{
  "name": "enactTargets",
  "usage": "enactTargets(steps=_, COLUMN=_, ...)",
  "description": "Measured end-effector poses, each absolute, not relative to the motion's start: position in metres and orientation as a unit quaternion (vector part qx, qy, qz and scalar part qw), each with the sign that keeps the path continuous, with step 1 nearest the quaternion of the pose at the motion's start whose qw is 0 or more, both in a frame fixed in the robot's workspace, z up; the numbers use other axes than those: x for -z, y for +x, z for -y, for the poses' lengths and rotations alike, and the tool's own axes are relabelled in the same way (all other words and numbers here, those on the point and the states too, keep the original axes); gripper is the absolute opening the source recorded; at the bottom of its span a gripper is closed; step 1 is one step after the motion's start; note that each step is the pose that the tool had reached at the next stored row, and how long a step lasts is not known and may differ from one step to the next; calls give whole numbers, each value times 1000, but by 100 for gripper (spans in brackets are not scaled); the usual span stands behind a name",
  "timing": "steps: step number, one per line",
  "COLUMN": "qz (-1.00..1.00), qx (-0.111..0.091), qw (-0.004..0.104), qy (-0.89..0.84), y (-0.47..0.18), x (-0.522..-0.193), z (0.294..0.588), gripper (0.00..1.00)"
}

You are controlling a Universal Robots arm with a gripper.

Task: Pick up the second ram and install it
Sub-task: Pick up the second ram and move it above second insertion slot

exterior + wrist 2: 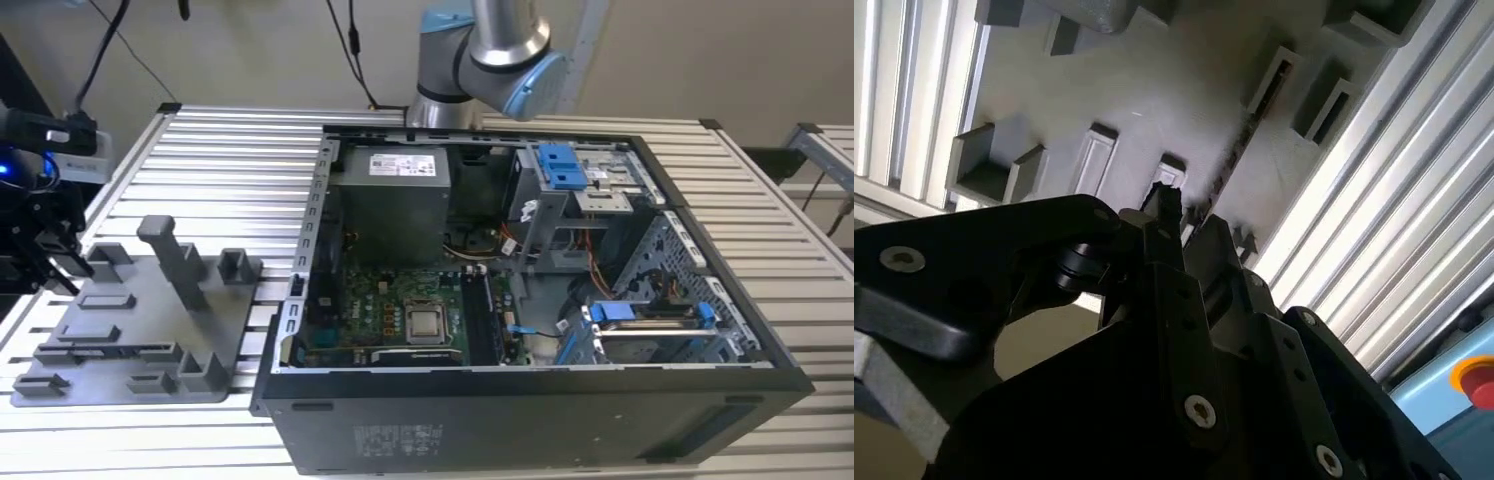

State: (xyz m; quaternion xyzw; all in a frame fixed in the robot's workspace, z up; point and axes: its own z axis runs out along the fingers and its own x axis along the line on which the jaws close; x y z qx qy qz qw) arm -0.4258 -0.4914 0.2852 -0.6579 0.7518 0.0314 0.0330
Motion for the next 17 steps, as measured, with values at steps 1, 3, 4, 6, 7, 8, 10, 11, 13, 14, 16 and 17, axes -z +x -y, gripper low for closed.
enactTargets(steps=1, qz=-752, qx=-31, qw=33, qy=-658, y=-426, x=-285, z=491, gripper=31)
enactTargets(steps=3, qz=-752, qx=-31, qw=33, qy=-658, y=-426, x=-284, z=491, gripper=31)
enactTargets(steps=4, qz=-752, qx=-31, qw=33, qy=-658, y=-426, x=-284, z=491, gripper=31)
enactTargets(steps=6, qz=-752, qx=-31, qw=33, qy=-658, y=-426, x=-284, z=492, gripper=31)
enactTargets(steps=7, qz=-752, qx=-31, qw=33, qy=-658, y=-426, x=-283, z=491, gripper=31)
enactTargets(steps=8, qz=-752, qx=-31, qw=33, qy=-658, y=-426, x=-283, z=492, gripper=31)
enactTargets(steps=10, qz=-752, qx=-31, qw=33, qy=-658, y=-426, x=-281, z=492, gripper=31)
enactTargets(steps=11, qz=-751, qx=-31, qw=33, qy=-658, y=-426, x=-279, z=492, gripper=31)
enactTargets(steps=13, qz=-751, qx=-31, qw=32, qy=-659, y=-425, x=-276, z=492, gripper=31)
enactTargets(steps=14, qz=-751, qx=-32, qw=32, qy=-659, y=-425, x=-274, z=493, gripper=31)
enactTargets(steps=16, qz=-751, qx=-31, qw=31, qy=-659, y=-425, x=-272, z=493, gripper=31)
enactTargets(steps=17, qz=-751, qx=-31, qw=29, qy=-659, y=-425, x=-271, z=493, gripper=31)
